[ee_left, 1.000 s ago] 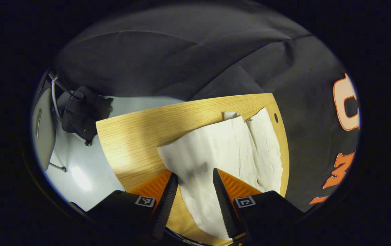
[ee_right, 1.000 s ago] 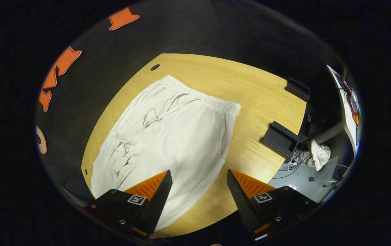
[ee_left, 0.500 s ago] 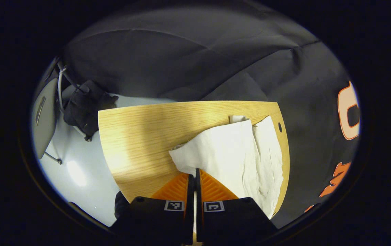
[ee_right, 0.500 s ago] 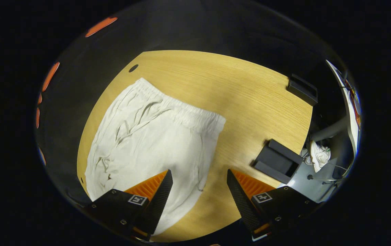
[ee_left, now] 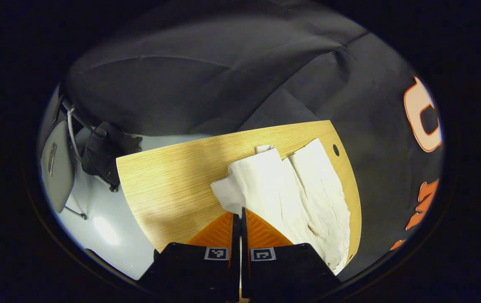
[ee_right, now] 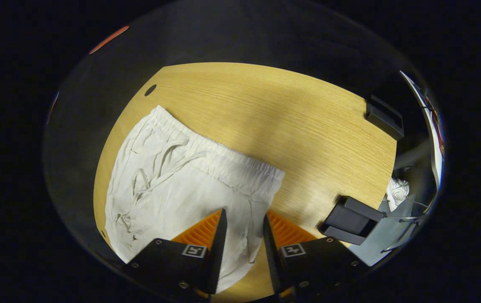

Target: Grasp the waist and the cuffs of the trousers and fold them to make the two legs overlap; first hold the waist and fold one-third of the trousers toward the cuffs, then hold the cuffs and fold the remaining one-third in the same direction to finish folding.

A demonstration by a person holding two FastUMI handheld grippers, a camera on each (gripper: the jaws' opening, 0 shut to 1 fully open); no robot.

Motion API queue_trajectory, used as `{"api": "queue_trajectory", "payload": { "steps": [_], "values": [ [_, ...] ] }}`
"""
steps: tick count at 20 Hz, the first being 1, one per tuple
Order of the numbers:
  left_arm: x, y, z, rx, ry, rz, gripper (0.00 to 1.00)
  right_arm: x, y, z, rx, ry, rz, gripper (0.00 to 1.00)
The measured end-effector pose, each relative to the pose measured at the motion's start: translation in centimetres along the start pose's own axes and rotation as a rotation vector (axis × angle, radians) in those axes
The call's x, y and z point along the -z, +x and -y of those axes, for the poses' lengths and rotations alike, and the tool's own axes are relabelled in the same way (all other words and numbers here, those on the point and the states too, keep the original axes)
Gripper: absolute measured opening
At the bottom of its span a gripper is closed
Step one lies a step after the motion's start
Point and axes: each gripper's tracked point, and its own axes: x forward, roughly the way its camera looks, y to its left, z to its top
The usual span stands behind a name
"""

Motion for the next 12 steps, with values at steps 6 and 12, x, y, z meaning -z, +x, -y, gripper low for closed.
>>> {"api": "queue_trajectory", "payload": {
  "steps": [6, 12],
  "values": [
    [-1.5, -0.9, 1.9, 0.061, 0.073, 0.020, 0.05, -0.4, -0.2, -1.0, -0.118, 0.119, -0.037, 0.03],
    [-3.4, -2.4, 6.6, 0.153, 0.134, 0.043, 0.05, -2.8, -3.5, -4.7, -0.310, 0.115, 0.020, 0.01]
  ]
}}
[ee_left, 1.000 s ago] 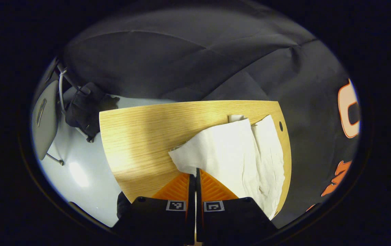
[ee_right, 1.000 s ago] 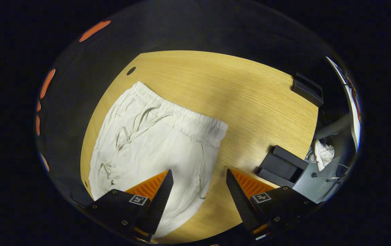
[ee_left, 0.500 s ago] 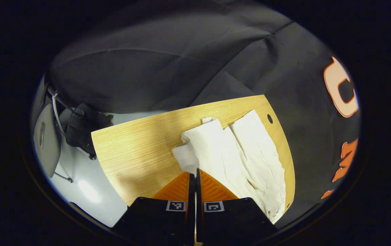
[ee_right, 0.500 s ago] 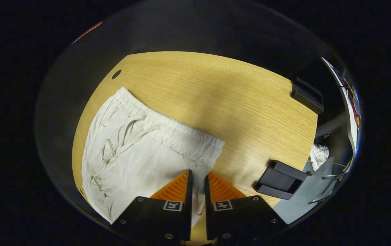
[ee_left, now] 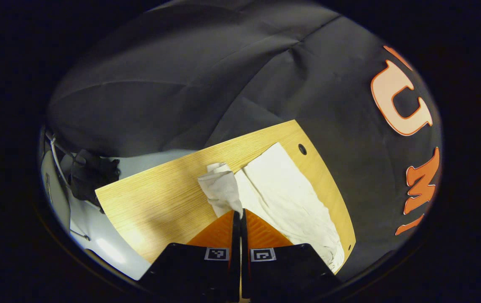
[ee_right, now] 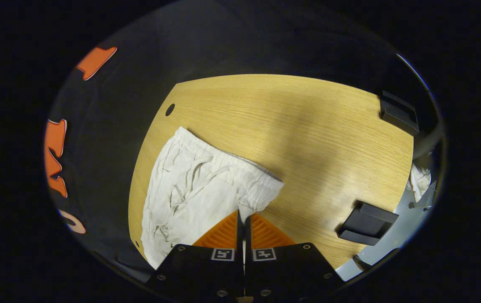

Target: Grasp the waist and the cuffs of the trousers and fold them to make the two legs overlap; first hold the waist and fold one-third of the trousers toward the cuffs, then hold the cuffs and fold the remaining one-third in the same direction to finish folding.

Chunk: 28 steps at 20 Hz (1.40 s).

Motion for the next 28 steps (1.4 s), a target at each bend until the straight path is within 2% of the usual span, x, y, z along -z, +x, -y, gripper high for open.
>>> {"api": "queue_trajectory", "payload": {
  "steps": [4, 13, 17, 21, 28],
  "values": [
    [-2.0, -0.6, 3.9, 0.072, 0.032, 0.026, 0.05, -2.1, -0.9, -4.0, -0.107, 0.041, 0.029, 0.01],
    [-5.9, 2.7, 9.6, 0.097, 0.252, 0.002, 0.05, -5.9, -0.1, -9.3, -0.181, 0.058, 0.064, 0.01],
    [-7.5, 4.5, 12.2, 0.121, 0.298, -0.010, 0.05, -8.6, 0.8, -12.5, -0.200, 0.052, 0.086, 0.01],
    [-9.2, 7.6, 13.8, 0.118, 0.319, -0.026, 0.05, -10.8, 3.7, -14.9, -0.178, 0.026, 0.091, 0.01],
    [-10.5, 13.5, 15.1, 0.064, 0.363, -0.052, 0.05, -11.9, 9.6, -19.3, -0.146, -0.024, 0.055, 0.01]
  ]
}}
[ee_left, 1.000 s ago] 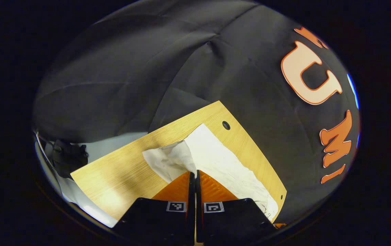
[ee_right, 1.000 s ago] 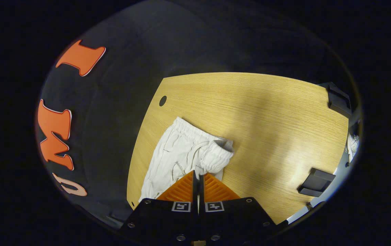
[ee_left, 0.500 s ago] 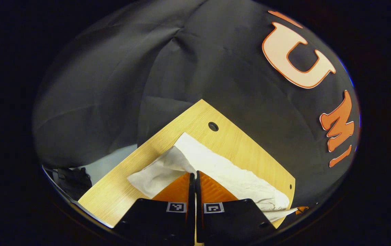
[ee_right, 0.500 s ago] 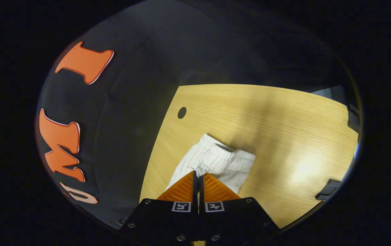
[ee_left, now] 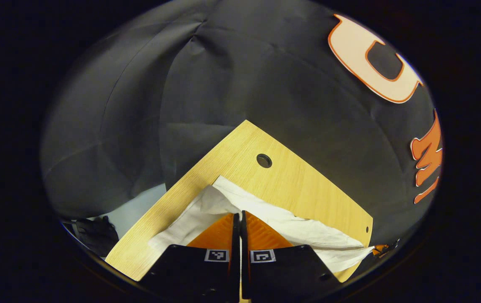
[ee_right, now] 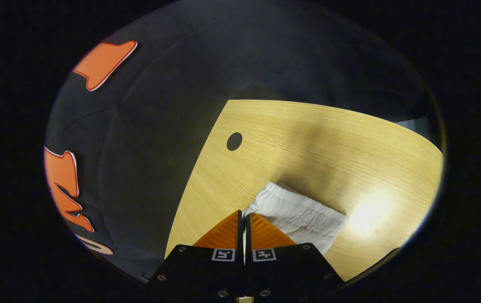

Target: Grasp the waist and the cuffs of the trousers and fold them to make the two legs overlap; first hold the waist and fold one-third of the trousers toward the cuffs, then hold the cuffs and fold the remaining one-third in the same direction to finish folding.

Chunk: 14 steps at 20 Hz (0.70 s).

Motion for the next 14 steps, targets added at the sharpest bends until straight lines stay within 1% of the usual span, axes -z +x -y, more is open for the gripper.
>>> {"api": "queue_trajectory", "payload": {
  "steps": [2, 3, 4, 5, 6, 8, 9, 10, 11, 12, 13, 14],
  "values": [
    [0.3, 1.8, -0.3, -0.024, 0.017, -0.022, 0.07, 0.3, 0.7, 0.7, 0.043, -0.058, -0.012, 0.01],
    [0.4, 2.6, -0.2, -0.028, 0.019, -0.025, 0.03, 0.3, 1.3, 1.2, 0.074, -0.060, -0.012, 0.01],
    [0.7, 3.0, 0.2, -0.027, 0.024, -0.033, 0.07, 0.4, 1.7, 0.9, 0.085, -0.045, -0.016, 0.01],
    [0.7, 3.4, 0.1, -0.038, 0.036, -0.039, 0.07, 0.5, 2.0, 0.4, 0.072, -0.036, -0.026, 0.01],
    [0.9, 2.9, 0.2, -0.038, 0.043, -0.044, 0.21, 0.5, 2.1, 0.3, 0.052, -0.028, -0.034, 0.01],
    [0.6, 2.4, 0.2, -0.054, 0.062, -0.038, 0.49, 0.6, 1.4, -0.3, 0.021, -0.043, -0.038, 0.14],
    [0.3, 2.0, 0.1, -0.062, 0.075, -0.038, 0.63, 0.2, 1.0, -0.3, 0.020, -0.075, -0.015, 0.27],
    [0.2, 1.5, -0.1, -0.081, 0.090, -0.026, 0.77, -0.3, 0.4, 0.3, 0.028, -0.106, 0.008, 0.35],
    [0.1, 1.0, -0.2, -0.093, 0.106, -0.018, 0.91, -0.7, -0.4, 0.9, 0.036, -0.132, 0.025, 0.52],
    [-0.3, 0.2, 0.1, -0.101, 0.124, -0.002, 1.00, -1.0, -1.5, 1.6, 0.057, -0.157, 0.037, 0.59],
    [-0.5, -0.3, 0.5, -0.099, 0.143, 0.010, 0.99, -1.5, -2.3, 2.3, 0.076, -0.188, 0.053, 0.61],
    [-0.5, -1.1, 1.1, -0.092, 0.164, 0.019, 0.99, -1.8, -3.0, 3.4, 0.105, -0.216, 0.063, 0.76]
  ]
}}
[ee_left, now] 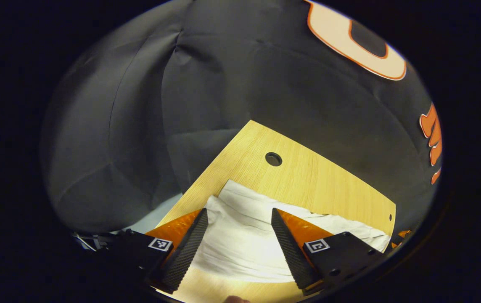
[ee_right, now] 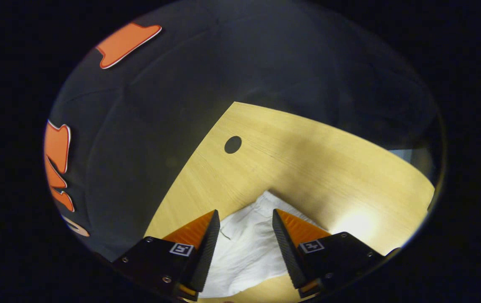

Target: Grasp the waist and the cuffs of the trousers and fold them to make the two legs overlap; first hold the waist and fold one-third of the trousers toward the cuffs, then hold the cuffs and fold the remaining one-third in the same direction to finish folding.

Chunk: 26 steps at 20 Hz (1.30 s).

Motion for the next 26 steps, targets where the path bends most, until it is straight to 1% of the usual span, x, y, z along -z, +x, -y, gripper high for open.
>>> {"api": "queue_trajectory", "payload": {
  "steps": [1, 2, 4, 6, 7, 8, 12, 15, 17, 18, 19, 20, 22, 23, 24, 25, 26],
  "values": [
    [-0.2, -0.8, 0.6, 0.004, 0.025, 0.003, 0.99, 0.1, -0.7, 1.2, 0.031, -0.022, 0.002, 0.73],
    [0.1, -1.4, 1.2, 0.003, 0.052, -0.002, 0.99, 0.8, -1.1, 2.2, 0.066, -0.036, -0.010, 0.86],
    [0.5, -2.3, 2.5, 0.017, 0.094, -0.010, 0.99, 2.1, -1.1, 4.1, 0.111, -0.051, -0.038, 0.91],
    [1.4, -3.7, 3.4, 0.039, 0.112, -0.030, 1.00, 3.9, -1.5, 5.8, 0.164, -0.060, -0.085, 0.95],
    [2.0, -4.6, 3.8, 0.042, 0.117, -0.054, 0.99, 4.9, -1.4, 6.5, 0.183, -0.063, -0.110, 0.98],
    [2.7, -5.6, 3.9, 0.034, 0.130, -0.076, 1.00, 5.8, -1.2, 7.1, 0.198, -0.061, -0.136, 0.98],
    [4.2, -7.4, 4.2, -0.009, 0.284, -0.062, 1.00, 8.4, -0.3, 7.3, 0.167, -0.019, -0.188, 0.99],
    [5.7, -8.1, 5.8, 0.008, 0.285, -0.042, 0.99, 9.4, 0.9, 6.8, 0.146, 0.012, -0.214, 0.99],
    [8.0, -7.4, 6.1, 0.020, 0.283, -0.074, 0.99, 10.0, 1.5, 6.2, 0.138, 0.023, -0.226, 0.97],
    [8.8, -7.3, 6.2, 0.016, 0.299, -0.082, 1.00, 10.1, 1.8, 6.4, 0.148, 0.021, -0.226, 0.95],
    [9.3, -6.9, 6.1, 0.008, 0.325, -0.085, 0.99, 10.2, 2.1, 6.6, 0.163, 0.026, -0.230, 0.91],
    [9.9, -6.6, 6.1, -0.003, 0.352, -0.087, 1.00, 9.9, 2.3, 6.8, 0.174, 0.039, -0.211, 0.89],
    [11.2, -6.0, 6.3, -0.012, 0.380, -0.076, 1.00, 9.8, 2.2, 7.9, 0.199, 0.049, -0.196, 0.78],
    [12.0, -5.6, 6.4, -0.005, 0.374, -0.079, 0.99, 9.6, 2.0, 8.0, 0.196, 0.061, -0.185, 0.57],
    [12.3, -5.3, 6.5, 0.006, 0.366, -0.082, 0.99, 9.6, 2.3, 7.7, 0.181, 0.076, -0.173, 0.50],
    [12.8, -4.9, 6.4, 0.012, 0.354, -0.088, 0.99, 9.6, 2.5, 7.5, 0.155, 0.104, -0.161, 0.30],
    [13.2, -4.5, 6.3, 0.016, 0.345, -0.102, 0.99, 9.9, 2.8, 7.3, 0.125, 0.149, -0.161, 0.22]
  ]
}}
